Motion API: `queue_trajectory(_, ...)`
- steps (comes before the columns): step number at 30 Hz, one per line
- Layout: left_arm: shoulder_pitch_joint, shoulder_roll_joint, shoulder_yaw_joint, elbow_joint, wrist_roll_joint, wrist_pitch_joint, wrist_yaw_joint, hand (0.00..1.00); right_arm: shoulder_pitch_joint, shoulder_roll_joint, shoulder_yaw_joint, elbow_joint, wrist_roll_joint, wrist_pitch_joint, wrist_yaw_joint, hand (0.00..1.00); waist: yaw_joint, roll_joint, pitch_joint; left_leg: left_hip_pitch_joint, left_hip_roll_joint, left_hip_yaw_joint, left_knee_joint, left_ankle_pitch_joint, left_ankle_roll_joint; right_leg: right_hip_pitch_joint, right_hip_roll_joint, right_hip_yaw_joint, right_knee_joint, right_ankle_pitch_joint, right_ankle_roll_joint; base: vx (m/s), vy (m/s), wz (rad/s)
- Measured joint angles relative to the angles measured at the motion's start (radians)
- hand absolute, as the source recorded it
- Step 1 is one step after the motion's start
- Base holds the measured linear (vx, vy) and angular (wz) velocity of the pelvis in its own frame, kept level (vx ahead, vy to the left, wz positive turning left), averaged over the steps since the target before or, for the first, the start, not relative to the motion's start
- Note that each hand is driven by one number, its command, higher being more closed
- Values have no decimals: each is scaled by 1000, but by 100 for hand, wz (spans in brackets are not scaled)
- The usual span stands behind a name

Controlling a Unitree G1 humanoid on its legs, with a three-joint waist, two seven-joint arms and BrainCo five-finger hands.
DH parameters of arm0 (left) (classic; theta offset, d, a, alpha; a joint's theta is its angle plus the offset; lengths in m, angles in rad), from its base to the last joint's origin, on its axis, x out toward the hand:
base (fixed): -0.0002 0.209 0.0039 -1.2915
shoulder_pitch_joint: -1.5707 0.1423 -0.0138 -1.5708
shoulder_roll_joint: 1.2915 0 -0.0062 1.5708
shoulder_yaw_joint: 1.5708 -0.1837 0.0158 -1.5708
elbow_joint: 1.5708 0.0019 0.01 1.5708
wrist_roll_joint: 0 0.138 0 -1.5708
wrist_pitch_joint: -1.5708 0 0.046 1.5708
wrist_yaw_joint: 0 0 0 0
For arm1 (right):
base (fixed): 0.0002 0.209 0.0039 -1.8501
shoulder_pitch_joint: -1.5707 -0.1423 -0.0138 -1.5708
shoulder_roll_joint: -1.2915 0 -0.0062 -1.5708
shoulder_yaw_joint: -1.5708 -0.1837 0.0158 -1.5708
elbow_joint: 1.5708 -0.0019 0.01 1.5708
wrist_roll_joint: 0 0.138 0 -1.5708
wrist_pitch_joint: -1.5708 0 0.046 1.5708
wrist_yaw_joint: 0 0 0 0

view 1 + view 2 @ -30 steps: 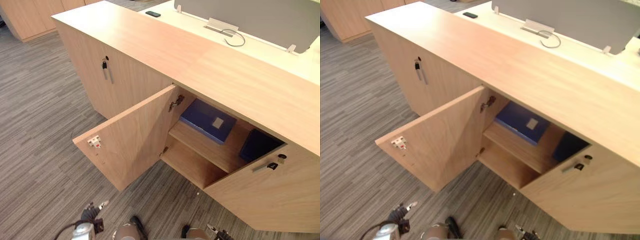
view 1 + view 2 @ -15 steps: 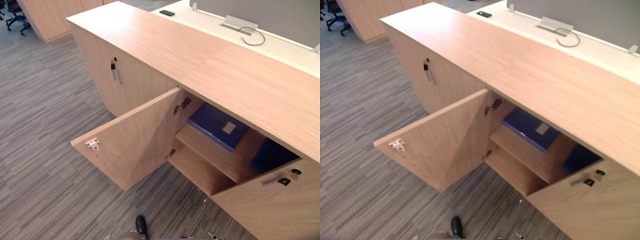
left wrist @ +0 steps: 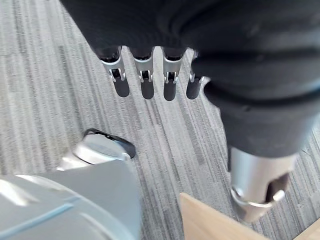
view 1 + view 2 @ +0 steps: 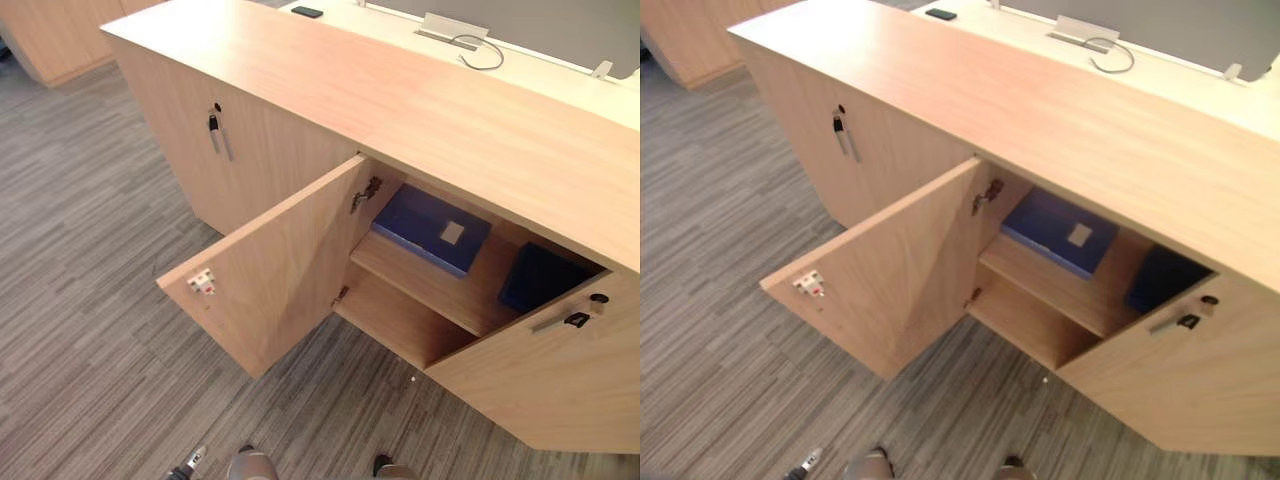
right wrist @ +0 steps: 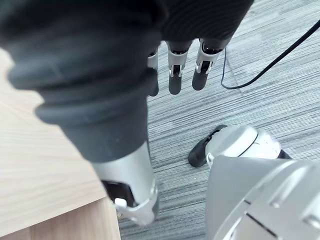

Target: Walk over to the cabinet, pick up the folder, carry it to the office cabinet, place the folder inside the office cabinet, then close the office cabinet door

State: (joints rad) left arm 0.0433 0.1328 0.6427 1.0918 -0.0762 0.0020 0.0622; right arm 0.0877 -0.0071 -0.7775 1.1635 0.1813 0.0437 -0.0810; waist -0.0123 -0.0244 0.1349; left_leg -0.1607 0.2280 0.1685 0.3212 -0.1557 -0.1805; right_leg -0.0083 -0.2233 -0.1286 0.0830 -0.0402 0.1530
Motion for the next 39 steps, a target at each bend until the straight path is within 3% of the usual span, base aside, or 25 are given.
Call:
queue_trajectory(3, -24, 62, -9, -49, 41, -1, 9, 0, 8, 53, -14, -11, 55, -2, -3, 0, 1, 6, -12, 29, -26, 80, -54, 15, 22, -48, -16, 14, -27, 130, -9, -66, 234, -59)
queue_trajectory(6, -61, 125, -11, -85, 67, -2, 25, 0, 22, 56, -6, -15, 69, -3, -3, 0, 4, 8, -17, 56, -34, 122, -88, 27, 34, -61, -18, 23, -42, 164, -12, -43, 98, -45)
queue_trajectory(8, -100, 166, -19, -114, 88, -10, 32, 0, 32, 53, -6, -15, 73, -3, -2, 0, 8, 16, -41, 86, -34, 155, -129, 49, 31, -72, -10, 24, -45, 165, -11, -28, -4, -38)
queue_trajectory(13, -224, 178, -103, -132, 123, -11, 38, 0, 38, 32, -7, -22, 73, 2, 0, 0, 6, 49, -64, 176, -20, 204, -262, 128, 13, -68, 31, 24, -50, 165, -11, -31, -68, -27)
queue_trajectory(16, -288, 198, -173, -133, 139, -11, 39, 0, 39, 23, -9, -21, 73, 4, 0, 0, -1, 50, -66, 198, -19, 209, -306, 158, 8, -61, 42, 23, -64, 162, -16, -94, -68, -10)
queue_trajectory(21, -420, 326, -366, -132, 216, -9, 64, 0, 40, 6, -26, -21, 76, 3, 3, 0, -9, 51, -74, 221, -25, 207, -412, 231, 2, -76, 56, 22, -62, 100, -23, -114, -67, 3)
queue_trajectory(27, -535, 434, -558, -83, 341, 5, 86, 0, 34, -34, -5, -21, 112, -9, 5, 0, -12, 42, -68, 233, -3, 225, -413, 246, -9, -78, 83, 49, -58, 95, -27, -71, -46, -9)
queue_trajectory(31, -540, 448, -635, -90, 341, 10, 111, 0, 35, -24, 26, -3, 113, -8, 9, 0, -6, 27, -60, 232, -8, 227, -413, 251, -18, -80, 80, 55, -58, 96, -28, -6, 1, -1)
queue_trajectory(33, -488, 440, -677, -201, 337, 10, 117, 0, 36, -13, 25, 15, 112, -6, 11, 0, 8, 17, -54, 231, -13, 225, -413, 251, -17, -79, 74, 55, -58, 98, -31, 11, 12, 5)
queue_trajectory(36, -389, 415, -723, -357, 232, 8, 113, 0, 42, -7, 13, 17, 110, -2, 14, 0, 18, 13, -51, 230, -28, 220, -413, 251, -6, -77, 59, 52, -56, 100, -26, 23, 38, 7)
queue_trajectory(39, -301, 397, -807, -475, 134, -28, 88, 0, 39, 9, -16, 11, 107, 4, 18, 0, 29, 7, -49, 232, -47, 217, -413, 247, 1, -71, 40, 52, -57, 100, -19, 19, 47, 5)
